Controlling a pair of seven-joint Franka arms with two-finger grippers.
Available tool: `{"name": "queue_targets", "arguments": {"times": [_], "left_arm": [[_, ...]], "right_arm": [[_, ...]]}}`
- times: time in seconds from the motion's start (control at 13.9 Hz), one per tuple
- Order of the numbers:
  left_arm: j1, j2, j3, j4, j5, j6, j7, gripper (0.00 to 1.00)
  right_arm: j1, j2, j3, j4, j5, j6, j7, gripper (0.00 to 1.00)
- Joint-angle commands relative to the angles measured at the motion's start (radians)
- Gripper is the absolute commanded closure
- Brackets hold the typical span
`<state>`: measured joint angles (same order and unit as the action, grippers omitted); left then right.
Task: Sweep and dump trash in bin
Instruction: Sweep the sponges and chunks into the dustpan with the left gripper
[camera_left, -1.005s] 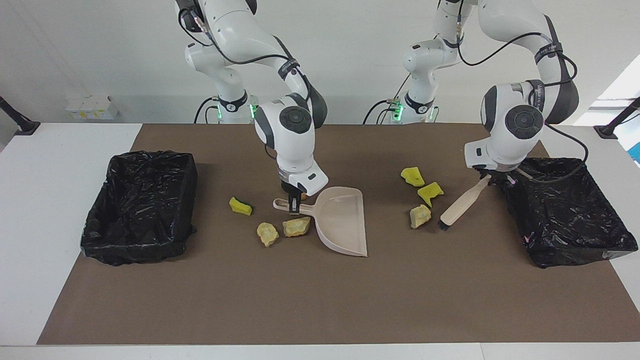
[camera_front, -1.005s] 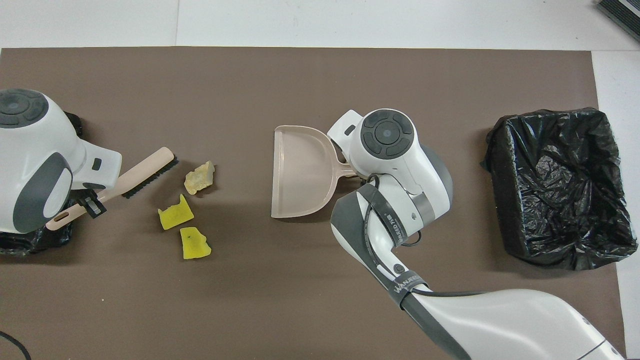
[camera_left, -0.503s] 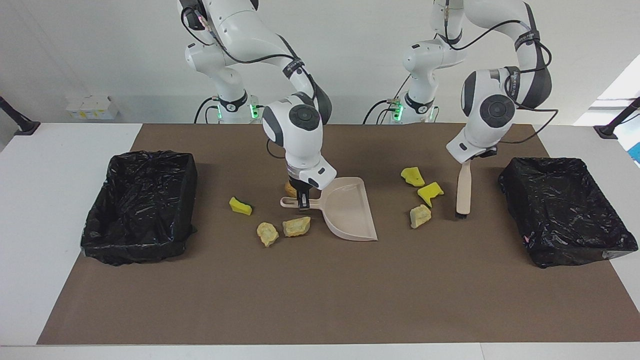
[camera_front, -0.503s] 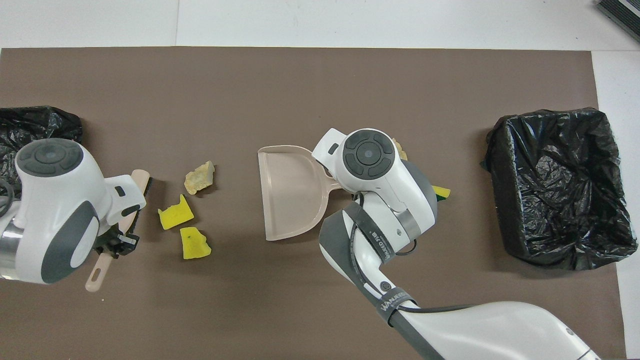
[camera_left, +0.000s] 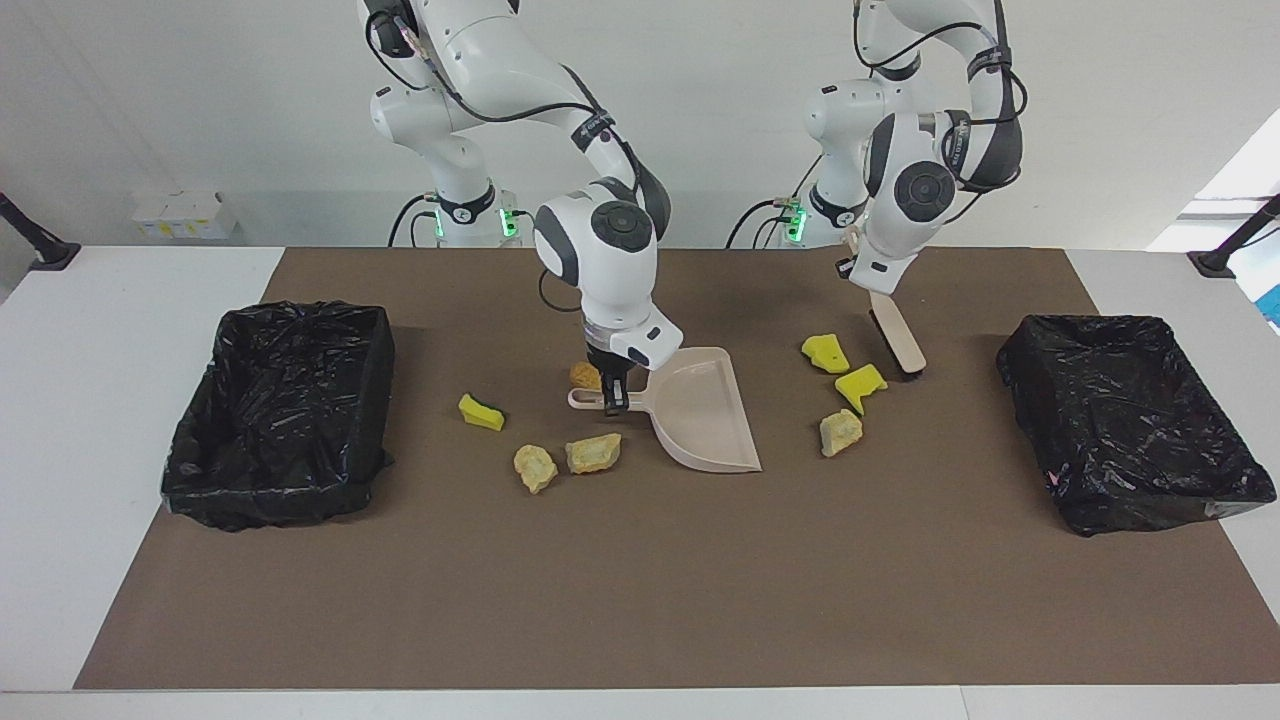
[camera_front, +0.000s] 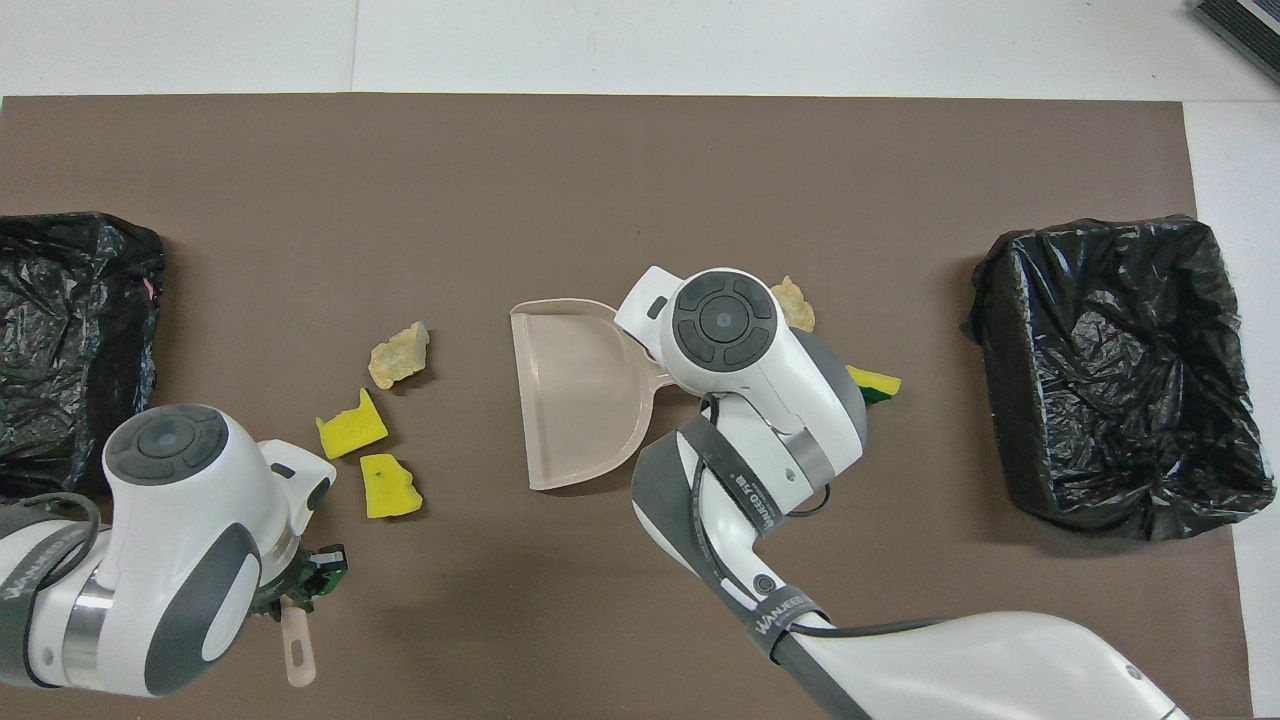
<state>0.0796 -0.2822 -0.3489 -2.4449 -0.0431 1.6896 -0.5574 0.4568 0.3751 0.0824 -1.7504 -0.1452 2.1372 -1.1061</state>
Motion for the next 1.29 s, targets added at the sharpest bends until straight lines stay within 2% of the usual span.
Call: {"name": "queue_targets", "arguments": {"times": [0.0,0.14,0.36,0.5,0.86,1.22], "left_arm": [[-0.052,-0.054,0.014,-0.063,-0.088,0.025,-0.117,1.0],[-0.055,-0.046,0.014,-0.063,-0.167,0.076,-0.177,1.0],[-0.128,0.009,0.014,-0.06,-0.205,0.221,-0.274,1.0],[-0.124,0.043,0.014,-0.048,-0.205,0.313,-0.254,1.0],[-0.142,0.083,0.011,-0.006,-0.205,0.389,-0.054,1.0],[-0.282,0.165,0.011,0.027,-0.205,0.492,0.059,1.0]], "right_arm": [[0.005,-0.019,0.003,-0.024,-0.016,-0.005,-0.014,1.0],[0.006,-0.018,0.003,-0.024,-0.016,-0.002,-0.012,1.0],[0.01,-0.015,0.003,-0.023,-0.016,0.004,0.031,1.0],[0.008,-0.012,0.005,-0.023,-0.016,0.006,0.037,1.0],[0.008,-0.012,0.003,-0.023,-0.016,0.006,0.038,1.0],[0.008,-0.012,0.005,-0.023,-0.016,0.006,0.048,1.0]]}}
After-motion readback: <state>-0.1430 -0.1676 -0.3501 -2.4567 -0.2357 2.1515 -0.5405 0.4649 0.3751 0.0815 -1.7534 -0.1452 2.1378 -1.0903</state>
